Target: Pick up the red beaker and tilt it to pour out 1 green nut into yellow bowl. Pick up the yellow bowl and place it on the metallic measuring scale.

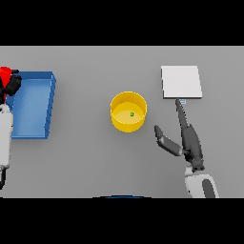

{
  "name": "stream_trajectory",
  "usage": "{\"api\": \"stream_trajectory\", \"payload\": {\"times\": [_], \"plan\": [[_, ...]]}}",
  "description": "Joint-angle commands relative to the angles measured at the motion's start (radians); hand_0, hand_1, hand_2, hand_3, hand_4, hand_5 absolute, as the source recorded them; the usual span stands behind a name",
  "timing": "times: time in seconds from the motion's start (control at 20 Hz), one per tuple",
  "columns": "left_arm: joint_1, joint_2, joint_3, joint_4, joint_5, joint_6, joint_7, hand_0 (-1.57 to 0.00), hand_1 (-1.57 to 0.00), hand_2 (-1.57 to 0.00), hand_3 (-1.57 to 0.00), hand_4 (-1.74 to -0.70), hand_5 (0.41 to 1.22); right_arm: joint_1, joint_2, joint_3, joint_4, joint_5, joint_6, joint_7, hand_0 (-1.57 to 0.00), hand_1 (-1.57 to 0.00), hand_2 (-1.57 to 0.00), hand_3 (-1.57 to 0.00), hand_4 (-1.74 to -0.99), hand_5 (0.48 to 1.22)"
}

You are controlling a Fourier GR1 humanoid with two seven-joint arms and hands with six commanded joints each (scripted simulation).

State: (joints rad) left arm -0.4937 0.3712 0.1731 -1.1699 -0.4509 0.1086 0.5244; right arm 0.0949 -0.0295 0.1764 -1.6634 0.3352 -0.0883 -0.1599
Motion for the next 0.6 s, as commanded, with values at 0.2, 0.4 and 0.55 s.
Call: {"api": "stream_trajectory", "payload": {"times": [0.2, 0.4, 0.55], "plan": [[0.074, 0.017, -0.032, -0.067, -0.041, -0.026, 0.002, -1.57, -1.57, -1.56, -1.54, -1.4, 0.848, 0.006, -0.001, 0.0, -0.008, 0.006, -0.007, -0.002, 0.0, 0.0, 0.0, 0.0, -1.017, 0.635], [0.093, 0.024, -0.041, -0.1, -0.029, -0.068, 0.011, -1.21, -1.0, -1.02, -0.95, -1.0, 0.72, 0.003, 0.0, -0.003, -0.013, -0.015, 0.006, -0.005, 0.0, 0.0, 0.0, 0.0, -1.004, 0.636], [0.107, 0.026, -0.066, -0.099, -0.033, -0.106, 0.009, -0.62, -0.51, -0.52, -0.49, -0.89, 0.666, -0.001, -0.001, -0.005, -0.014, -0.019, 0.009, -0.002, 0.0, 0.0, 0.0, 0.0, -1.008, 0.635]]}}
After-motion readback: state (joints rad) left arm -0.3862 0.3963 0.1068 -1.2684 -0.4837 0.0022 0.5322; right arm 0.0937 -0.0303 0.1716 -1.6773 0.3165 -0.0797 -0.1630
